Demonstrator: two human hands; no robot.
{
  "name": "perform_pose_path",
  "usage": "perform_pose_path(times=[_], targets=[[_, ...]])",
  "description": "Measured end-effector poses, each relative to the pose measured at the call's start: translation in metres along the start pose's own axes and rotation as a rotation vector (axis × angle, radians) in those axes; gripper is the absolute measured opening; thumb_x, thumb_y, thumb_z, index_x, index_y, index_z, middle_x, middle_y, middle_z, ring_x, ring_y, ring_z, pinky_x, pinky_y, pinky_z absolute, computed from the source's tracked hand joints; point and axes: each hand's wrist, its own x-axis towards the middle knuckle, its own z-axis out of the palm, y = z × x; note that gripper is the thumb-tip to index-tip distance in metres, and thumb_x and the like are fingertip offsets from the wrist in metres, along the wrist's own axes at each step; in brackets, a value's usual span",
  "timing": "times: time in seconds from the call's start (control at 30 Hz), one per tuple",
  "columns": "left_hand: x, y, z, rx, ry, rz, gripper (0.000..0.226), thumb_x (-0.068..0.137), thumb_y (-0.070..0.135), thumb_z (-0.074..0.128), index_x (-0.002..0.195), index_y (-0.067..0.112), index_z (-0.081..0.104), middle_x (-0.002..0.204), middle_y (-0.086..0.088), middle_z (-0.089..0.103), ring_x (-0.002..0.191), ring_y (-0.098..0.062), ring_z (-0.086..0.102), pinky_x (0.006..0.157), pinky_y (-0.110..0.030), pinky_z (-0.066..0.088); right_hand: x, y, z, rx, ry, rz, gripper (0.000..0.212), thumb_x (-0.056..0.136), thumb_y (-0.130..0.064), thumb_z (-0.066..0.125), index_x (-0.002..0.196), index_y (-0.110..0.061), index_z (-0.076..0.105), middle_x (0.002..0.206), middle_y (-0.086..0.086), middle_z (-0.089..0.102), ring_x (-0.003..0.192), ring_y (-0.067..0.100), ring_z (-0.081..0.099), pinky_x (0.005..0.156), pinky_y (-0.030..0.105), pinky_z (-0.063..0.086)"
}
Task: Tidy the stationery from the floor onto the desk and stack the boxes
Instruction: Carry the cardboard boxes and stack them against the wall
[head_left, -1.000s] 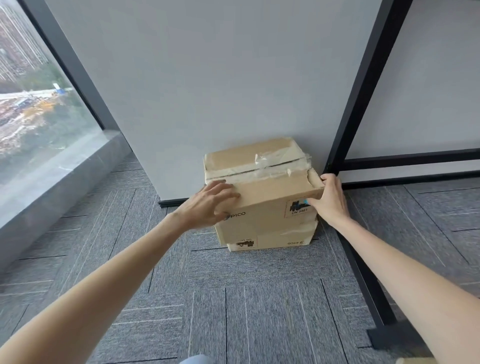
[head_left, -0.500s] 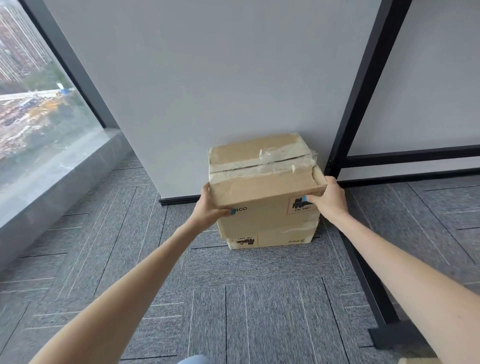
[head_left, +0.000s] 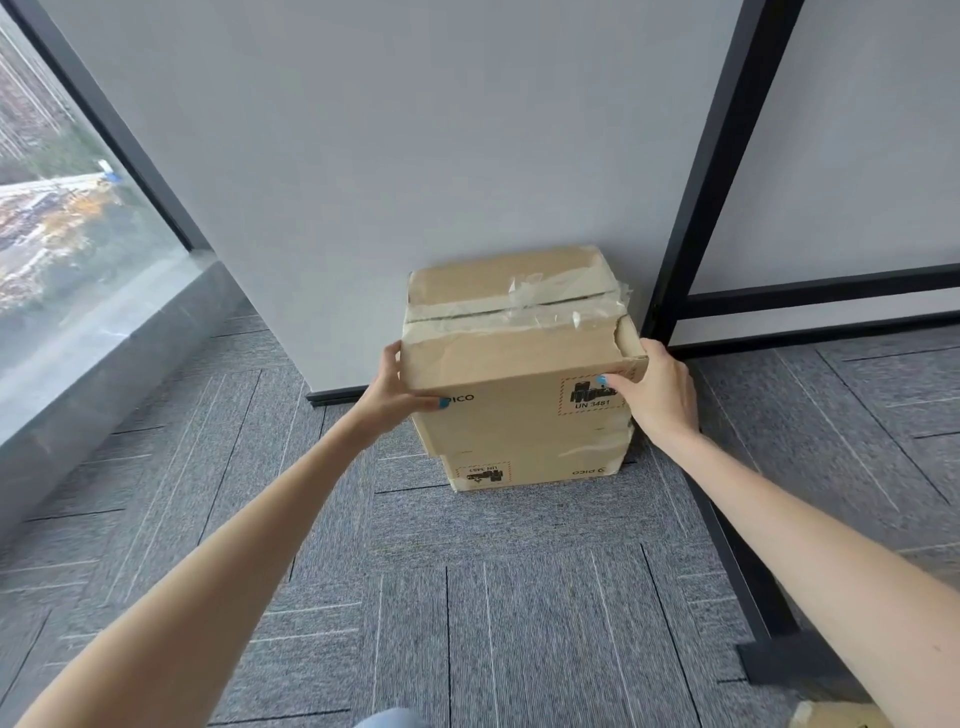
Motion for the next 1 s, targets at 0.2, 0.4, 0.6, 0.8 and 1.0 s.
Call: perform_pose_path(times=[0.2, 0.4, 0.6, 0.8, 1.0], targets=[[-0.003, 0.0, -0.007, -0.047, 0.011, 0.038, 0.096, 0.07, -0.007, 0.077, 0.143, 0.019, 0.019, 0.138, -0.011, 0.042, 0.122, -0.03, 0.051, 0.098, -0.049, 0.05, -0.001, -0.009, -0.007, -0.038, 0.074, -0.068, 0.056, 0.076, -0.041, 0.077, 0.119, -0.011, 0.057, 0.106, 0.011, 0.069, 0.097, 0.034, 0.063, 0.072, 0.038, 0.051], [0.001, 0.009, -0.003, -0.043, 0.01, 0.069, 0.095, 0.072, -0.006, 0.076, 0.143, 0.02, 0.018, 0.138, -0.009, 0.042, 0.121, -0.026, 0.051, 0.095, -0.044, 0.052, 0.007, -0.01, -0.015, -0.029, 0.077, -0.072, 0.058, 0.075, -0.04, 0.078, 0.12, -0.009, 0.057, 0.106, 0.012, 0.069, 0.098, 0.034, 0.063, 0.074, 0.04, 0.051], [0.005, 0.001, 0.004, -0.028, -0.002, 0.045, 0.095, 0.072, -0.005, 0.076, 0.144, 0.018, 0.018, 0.138, -0.01, 0.042, 0.122, -0.028, 0.051, 0.097, -0.044, 0.051, 0.007, 0.004, -0.006, -0.036, 0.028, -0.044, 0.06, 0.075, -0.041, 0.077, 0.123, -0.011, 0.056, 0.11, 0.011, 0.068, 0.101, 0.033, 0.063, 0.075, 0.036, 0.049], [0.009, -0.003, 0.007, -0.018, 0.008, 0.037, 0.096, 0.071, -0.004, 0.077, 0.143, 0.019, 0.018, 0.139, -0.008, 0.042, 0.121, -0.027, 0.051, 0.096, -0.043, 0.051, 0.008, 0.008, 0.0, -0.049, 0.032, -0.035, 0.06, 0.077, -0.04, 0.077, 0.124, -0.01, 0.055, 0.111, 0.012, 0.068, 0.102, 0.033, 0.062, 0.075, 0.036, 0.048], [0.007, -0.001, 0.011, 0.195, 0.038, 0.007, 0.105, 0.074, 0.008, 0.079, 0.148, 0.015, 0.006, 0.133, -0.002, 0.041, 0.122, -0.03, 0.049, 0.096, -0.047, 0.05, 0.004, 0.01, 0.0, -0.096, -0.027, -0.061, 0.061, 0.083, -0.038, 0.071, 0.129, -0.007, 0.046, 0.123, 0.014, 0.061, 0.109, 0.033, 0.059, 0.078, 0.039, 0.049]])
